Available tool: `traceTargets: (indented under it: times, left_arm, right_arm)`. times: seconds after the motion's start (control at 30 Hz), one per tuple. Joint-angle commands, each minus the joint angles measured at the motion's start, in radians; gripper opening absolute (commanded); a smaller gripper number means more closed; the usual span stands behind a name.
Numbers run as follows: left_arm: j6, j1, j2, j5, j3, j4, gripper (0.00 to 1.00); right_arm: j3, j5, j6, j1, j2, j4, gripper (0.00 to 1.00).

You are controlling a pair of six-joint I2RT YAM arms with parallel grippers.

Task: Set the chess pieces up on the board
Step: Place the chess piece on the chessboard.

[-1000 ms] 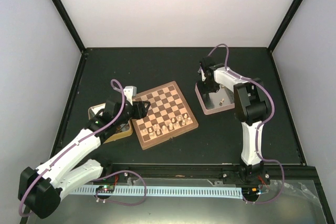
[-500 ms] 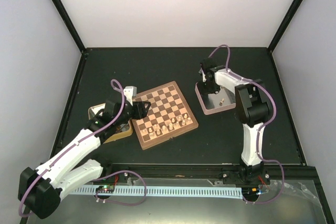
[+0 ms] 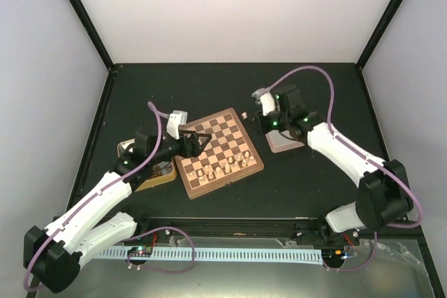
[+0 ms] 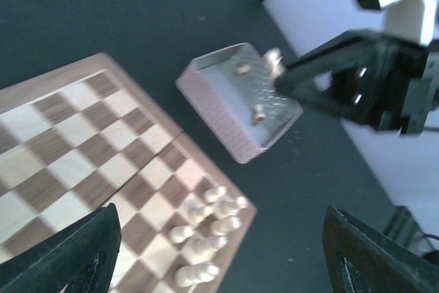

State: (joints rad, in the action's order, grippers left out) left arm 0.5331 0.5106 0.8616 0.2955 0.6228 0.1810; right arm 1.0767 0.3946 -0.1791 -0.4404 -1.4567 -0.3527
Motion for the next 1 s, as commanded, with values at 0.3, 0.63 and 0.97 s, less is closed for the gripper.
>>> traceTargets:
  times: [0.3,0.63,0.97]
  left_arm:
    - [0.045,-0.008,0.104,0.504,0.159,-0.077,0.61]
    - [0.036,-0.012,0.129,0.522,0.162,-0.051,0.22]
    - [0.014,-0.013,0.105,0.537,0.144,-0.022,0.02]
  right_arm:
    - [-0.045,0.581,0.112,-0.246,0.056,0.186,0.09]
    - [-0.03,0.582,0.14,-0.253,0.046,0.159,0.09]
    - [-0.03,0.52,0.091,-0.253,0.036,0.205,0.18]
